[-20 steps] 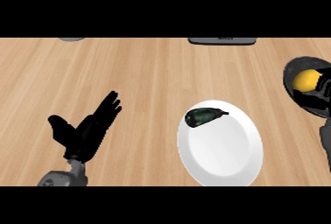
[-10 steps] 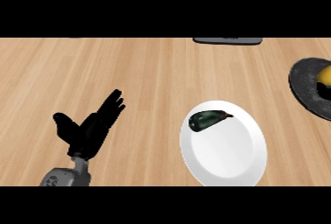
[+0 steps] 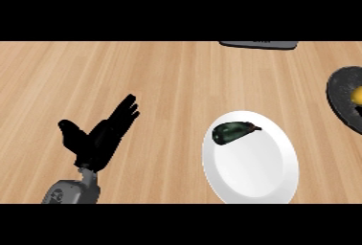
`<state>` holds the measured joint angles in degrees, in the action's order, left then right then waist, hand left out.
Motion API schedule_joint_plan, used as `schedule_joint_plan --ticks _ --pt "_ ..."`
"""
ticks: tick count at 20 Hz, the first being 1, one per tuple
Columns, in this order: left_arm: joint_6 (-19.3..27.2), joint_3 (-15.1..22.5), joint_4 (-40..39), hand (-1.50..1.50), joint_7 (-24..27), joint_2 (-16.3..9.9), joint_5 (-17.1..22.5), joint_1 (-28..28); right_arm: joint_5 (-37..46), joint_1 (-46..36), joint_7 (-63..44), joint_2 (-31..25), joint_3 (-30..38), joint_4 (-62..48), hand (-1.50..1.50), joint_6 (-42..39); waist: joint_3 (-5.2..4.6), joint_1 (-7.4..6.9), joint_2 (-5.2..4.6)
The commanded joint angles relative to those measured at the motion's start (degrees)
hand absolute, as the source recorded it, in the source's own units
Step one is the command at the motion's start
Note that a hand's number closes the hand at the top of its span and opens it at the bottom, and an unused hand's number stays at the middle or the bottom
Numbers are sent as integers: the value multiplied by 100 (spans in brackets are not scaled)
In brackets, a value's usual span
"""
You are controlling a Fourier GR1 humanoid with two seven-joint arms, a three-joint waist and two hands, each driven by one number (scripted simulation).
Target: Pick the lemon from the plate and place it in the pan
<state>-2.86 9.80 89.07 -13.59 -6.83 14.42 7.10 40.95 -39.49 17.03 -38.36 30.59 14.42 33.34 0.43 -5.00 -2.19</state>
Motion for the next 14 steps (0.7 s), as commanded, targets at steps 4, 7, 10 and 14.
schedule_joint_plan --ticks 4,7,10,14 --pt "-15 82 -21 0 99 49 -76 -80 -330 -104 357 -36 316 -381 -150 -565 31 -9 -13" --pt "34 -46 26 0 -17 61 52 -39 -928 -315 960 26 818 -160 -150 -968 37 80 39" --pt "-9 -39 -42 0 122 49 16 -136 -1509 -340 1347 116 1352 -88 -150 -1143 36 129 40" --pt "129 -25 25 0 36 76 -82 -99 -1901 -207 1410 -334 1703 -333 -150 -2150 20 177 64"
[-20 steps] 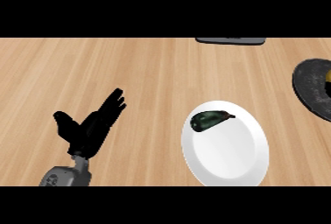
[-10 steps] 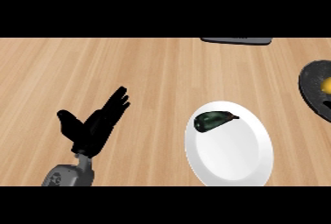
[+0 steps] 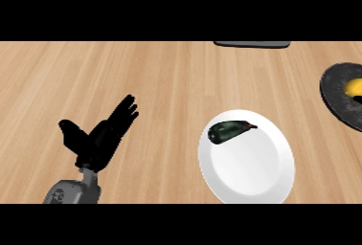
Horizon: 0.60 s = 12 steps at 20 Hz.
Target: Pick the lemon from the plate and place it in the pan
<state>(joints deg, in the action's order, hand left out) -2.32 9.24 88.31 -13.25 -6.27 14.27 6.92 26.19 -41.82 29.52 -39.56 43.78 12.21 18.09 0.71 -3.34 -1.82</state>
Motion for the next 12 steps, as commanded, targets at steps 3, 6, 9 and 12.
schedule_joint_plan --ticks 3,6,9,12 --pt "-60 -93 140 0 75 -42 97 -174 -611 330 277 -417 541 -303 -150 -1351 -9 26 29" --pt "-35 60 19 0 218 58 -53 -262 -576 523 348 -669 475 -398 -150 -2081 -8 37 10" --pt "-23 -30 54 0 118 -30 -24 -319 -684 855 732 -867 546 -393 -150 -2790 -8 104 41" --pt "122 48 102 0 3 50 -150 -138 -650 1040 952 -920 473 -398 -150 -3299 -8 124 52"
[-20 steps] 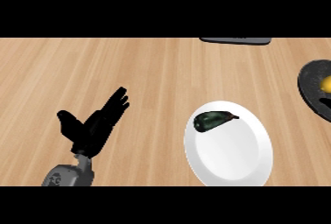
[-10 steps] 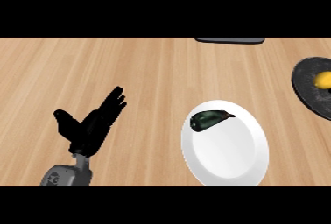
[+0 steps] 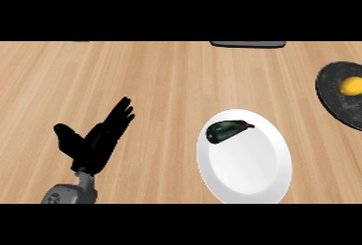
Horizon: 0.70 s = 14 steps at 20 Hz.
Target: Pick the lemon from the plate and place it in the pan
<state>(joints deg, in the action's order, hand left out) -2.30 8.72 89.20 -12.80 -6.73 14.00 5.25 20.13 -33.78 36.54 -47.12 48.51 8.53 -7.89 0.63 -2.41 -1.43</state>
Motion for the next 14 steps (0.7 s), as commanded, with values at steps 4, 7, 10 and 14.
schedule_joint_plan --ticks 4,7,10,14 --pt "24 44 29 0 -22 38 -40 -137 -152 780 813 -184 89 -11 -150 -1095 2 64 21" --pt "75 63 -134 0 57 96 -159 -47 -136 629 527 -318 14 7 -150 -1294 -20 56 52" --pt "22 14 -82 0 86 77 -102 -47 -168 972 812 -505 29 -5 -150 -1783 -13 82 55" --pt "-230 -344 -4 0 -18 -264 155 -21 -128 1020 911 -347 -56 86 -150 -1582 -17 65 61"
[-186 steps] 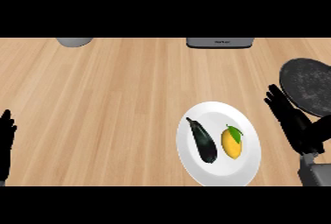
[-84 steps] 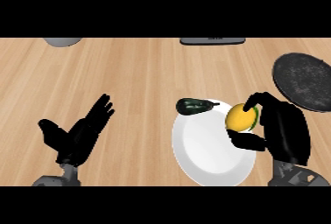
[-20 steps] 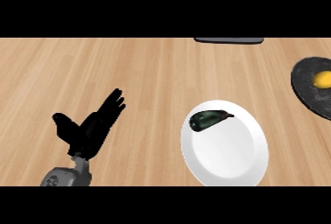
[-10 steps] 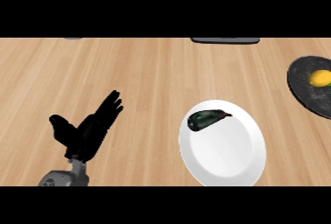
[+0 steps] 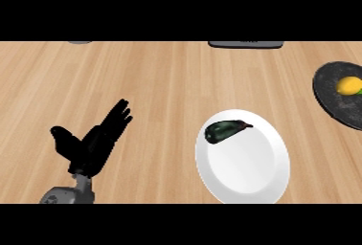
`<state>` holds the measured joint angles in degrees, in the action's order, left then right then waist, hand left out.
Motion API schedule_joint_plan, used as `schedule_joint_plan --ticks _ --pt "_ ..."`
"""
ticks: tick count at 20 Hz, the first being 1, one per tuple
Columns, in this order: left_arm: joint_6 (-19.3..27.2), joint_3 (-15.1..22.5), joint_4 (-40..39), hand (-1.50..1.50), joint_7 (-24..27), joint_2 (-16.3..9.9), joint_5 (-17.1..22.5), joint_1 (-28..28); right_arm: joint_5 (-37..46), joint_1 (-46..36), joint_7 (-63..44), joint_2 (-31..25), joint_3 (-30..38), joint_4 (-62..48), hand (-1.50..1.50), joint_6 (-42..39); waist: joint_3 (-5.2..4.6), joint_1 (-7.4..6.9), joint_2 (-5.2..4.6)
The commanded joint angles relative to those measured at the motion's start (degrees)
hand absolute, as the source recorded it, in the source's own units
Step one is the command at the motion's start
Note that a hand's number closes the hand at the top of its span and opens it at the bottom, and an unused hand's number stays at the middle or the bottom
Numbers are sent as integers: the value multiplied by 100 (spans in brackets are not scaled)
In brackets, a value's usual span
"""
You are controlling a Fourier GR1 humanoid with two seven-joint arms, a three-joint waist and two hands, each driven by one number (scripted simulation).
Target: Pick the lemon from the plate and place it in the pan
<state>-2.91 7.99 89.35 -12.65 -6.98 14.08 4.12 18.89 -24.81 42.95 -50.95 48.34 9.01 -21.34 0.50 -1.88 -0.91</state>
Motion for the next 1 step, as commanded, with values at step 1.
schedule_joint_plan --ticks 1 --pt "-19 -18 -94 0 29 -1 -49 95 19 70 186 -2 -74 24 -150 -336 0 8 1"
